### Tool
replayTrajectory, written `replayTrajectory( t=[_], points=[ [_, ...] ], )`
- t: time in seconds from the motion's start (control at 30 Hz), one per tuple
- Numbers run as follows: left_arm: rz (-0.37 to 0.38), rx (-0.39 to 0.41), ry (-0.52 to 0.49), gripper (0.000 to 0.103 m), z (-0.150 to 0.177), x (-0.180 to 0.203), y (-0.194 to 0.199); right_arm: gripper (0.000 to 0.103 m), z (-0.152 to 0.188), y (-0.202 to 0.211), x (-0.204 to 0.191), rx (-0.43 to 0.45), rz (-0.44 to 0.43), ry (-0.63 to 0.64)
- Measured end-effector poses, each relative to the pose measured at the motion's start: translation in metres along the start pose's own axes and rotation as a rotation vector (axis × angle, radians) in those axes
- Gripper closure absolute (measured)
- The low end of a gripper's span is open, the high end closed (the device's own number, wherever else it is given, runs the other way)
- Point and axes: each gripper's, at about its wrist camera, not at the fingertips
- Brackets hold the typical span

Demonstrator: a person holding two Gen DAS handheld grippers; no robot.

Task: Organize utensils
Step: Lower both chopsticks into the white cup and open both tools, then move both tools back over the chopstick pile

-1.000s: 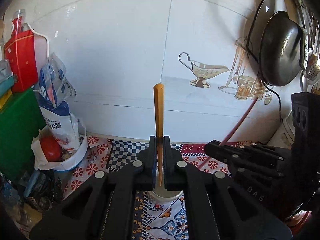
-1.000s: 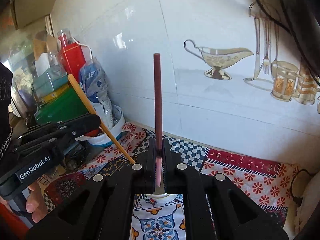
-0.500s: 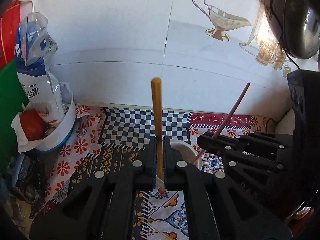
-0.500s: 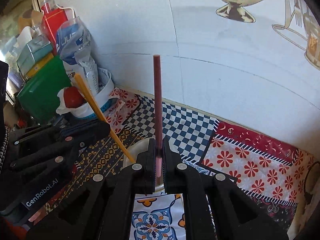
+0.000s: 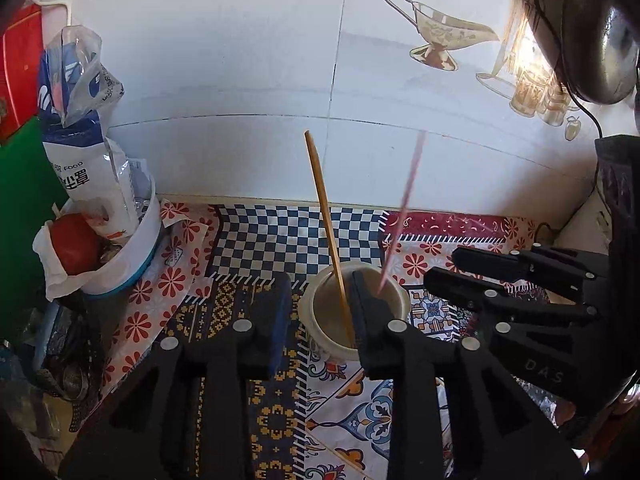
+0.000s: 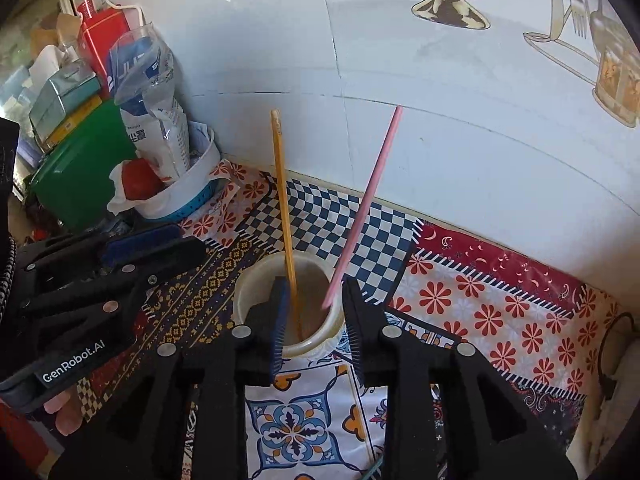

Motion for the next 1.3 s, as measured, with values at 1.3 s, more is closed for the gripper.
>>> replayTrajectory(
  t=[1.3],
  points=[
    [0.125, -0.295, -0.265, 0.033, 0.136, 0.129, -0.024, 0.048, 0.207, 0.090, 0.094, -0.139, 0.383, -0.265]
  ],
)
Point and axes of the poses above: each gripper's, at about its wrist camera, not at the fingertips, and y roughly against the way its jaws point, x to its right, z to its underside
